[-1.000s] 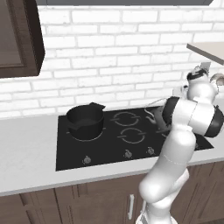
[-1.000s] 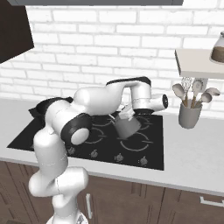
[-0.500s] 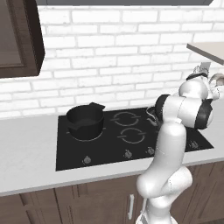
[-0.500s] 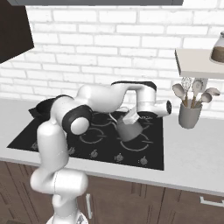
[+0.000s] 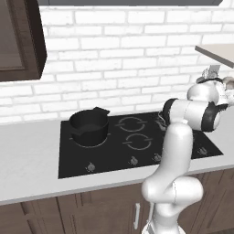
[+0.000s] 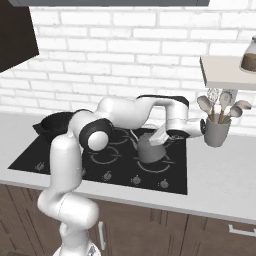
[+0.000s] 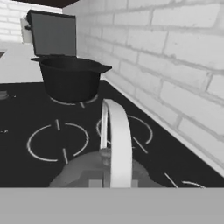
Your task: Pick the kettle from the counter and place it on a stove burner. Then turn the burner on.
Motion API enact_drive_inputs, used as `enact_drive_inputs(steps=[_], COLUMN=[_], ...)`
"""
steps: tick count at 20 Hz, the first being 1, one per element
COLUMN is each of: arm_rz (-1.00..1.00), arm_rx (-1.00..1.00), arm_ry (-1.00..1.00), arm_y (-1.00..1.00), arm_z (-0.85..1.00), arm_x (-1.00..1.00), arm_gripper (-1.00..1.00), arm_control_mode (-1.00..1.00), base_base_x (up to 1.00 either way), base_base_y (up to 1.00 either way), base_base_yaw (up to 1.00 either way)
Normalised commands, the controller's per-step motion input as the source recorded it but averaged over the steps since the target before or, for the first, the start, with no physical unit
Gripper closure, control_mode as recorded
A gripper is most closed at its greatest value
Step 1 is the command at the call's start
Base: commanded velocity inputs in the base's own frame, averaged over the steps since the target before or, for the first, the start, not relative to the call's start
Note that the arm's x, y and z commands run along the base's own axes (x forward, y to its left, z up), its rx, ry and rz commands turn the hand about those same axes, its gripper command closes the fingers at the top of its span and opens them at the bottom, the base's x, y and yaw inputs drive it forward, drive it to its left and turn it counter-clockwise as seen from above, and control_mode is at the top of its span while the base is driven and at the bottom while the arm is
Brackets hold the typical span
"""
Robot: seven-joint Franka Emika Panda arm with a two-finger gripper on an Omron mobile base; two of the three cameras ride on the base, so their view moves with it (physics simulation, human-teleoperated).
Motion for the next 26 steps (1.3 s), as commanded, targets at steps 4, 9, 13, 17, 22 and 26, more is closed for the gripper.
enact_drive_inputs(steps=[4,9,13,17,22,26], arm_rz=[0.0,0.0,-0.02,-0.05,-0.06,-0.07], arm_rx=[0.0,-0.01,-0.03,-0.03,-0.04,-0.02], arm_ry=[0.04,0.03,0.05,0.06,0.07,0.06], arm_y=[-0.38,-0.16,0.0,0.0,0.01,0.03], arm_z=[-0.59,-0.55,-0.51,-0.47,-0.35,-0.2], arm_x=[-0.16,-0.14,-0.06,-0.01,0.0,0.0], arm_gripper=[1.0,1.0,1.0,1.0,1.0,-1.0], arm_control_mode=[-1.0,-1.0,-1.0,-1.0,-1.0,-1.0], base_base_x=[0.0,0.0,0.0,0.0,0.0,0.0], base_base_y=[0.0,0.0,0.0,0.0,0.0,0.0], base_base_yaw=[0.0,0.0,0.0,0.0,0.0,0.0])
